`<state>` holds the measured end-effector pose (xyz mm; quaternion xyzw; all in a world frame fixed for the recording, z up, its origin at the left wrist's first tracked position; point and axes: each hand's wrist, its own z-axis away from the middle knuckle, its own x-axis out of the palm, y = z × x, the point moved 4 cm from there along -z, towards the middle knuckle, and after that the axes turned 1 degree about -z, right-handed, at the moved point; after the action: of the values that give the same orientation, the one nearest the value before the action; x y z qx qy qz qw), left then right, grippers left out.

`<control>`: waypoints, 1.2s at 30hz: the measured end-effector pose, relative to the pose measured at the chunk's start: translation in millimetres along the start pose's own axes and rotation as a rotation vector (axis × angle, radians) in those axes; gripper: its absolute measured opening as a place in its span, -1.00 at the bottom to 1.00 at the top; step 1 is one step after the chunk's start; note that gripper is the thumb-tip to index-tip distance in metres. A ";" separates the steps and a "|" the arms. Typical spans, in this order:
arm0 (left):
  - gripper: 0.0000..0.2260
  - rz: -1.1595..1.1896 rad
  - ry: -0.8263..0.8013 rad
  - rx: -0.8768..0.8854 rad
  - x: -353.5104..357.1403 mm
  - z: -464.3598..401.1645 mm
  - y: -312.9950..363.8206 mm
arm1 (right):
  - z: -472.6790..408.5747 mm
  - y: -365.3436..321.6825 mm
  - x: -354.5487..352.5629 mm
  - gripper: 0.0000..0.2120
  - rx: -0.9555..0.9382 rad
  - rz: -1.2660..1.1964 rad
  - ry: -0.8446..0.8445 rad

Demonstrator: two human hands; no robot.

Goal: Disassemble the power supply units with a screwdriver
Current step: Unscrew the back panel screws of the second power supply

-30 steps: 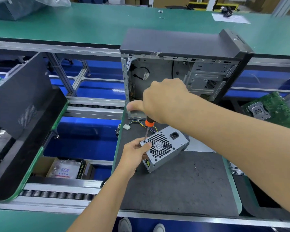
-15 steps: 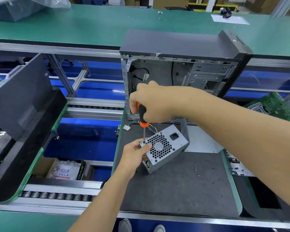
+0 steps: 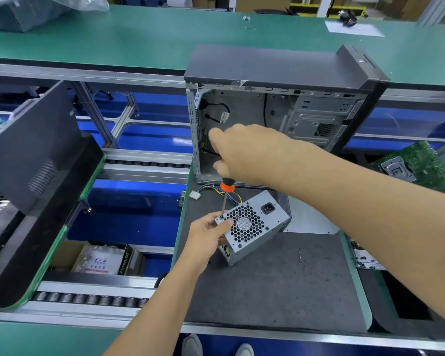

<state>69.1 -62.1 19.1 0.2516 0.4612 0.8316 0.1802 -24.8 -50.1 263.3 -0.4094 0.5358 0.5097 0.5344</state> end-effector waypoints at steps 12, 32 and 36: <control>-0.82 0.020 0.007 0.012 1.5 1.4 0.9 | 8.7 -18.6 -8.9 -0.63 0.020 0.221 -0.051; -0.82 0.025 0.000 0.013 1.0 2.3 0.4 | 3.6 -16.3 -7.4 -0.45 0.087 0.219 -0.028; -0.81 0.025 0.000 0.009 0.7 1.3 0.3 | 3.3 -13.5 -2.5 -0.82 0.054 0.149 0.013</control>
<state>69.3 -61.0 20.1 0.2580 0.4618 0.8317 0.1687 -10.8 -49.1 264.7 -0.3571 0.5820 0.5307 0.5021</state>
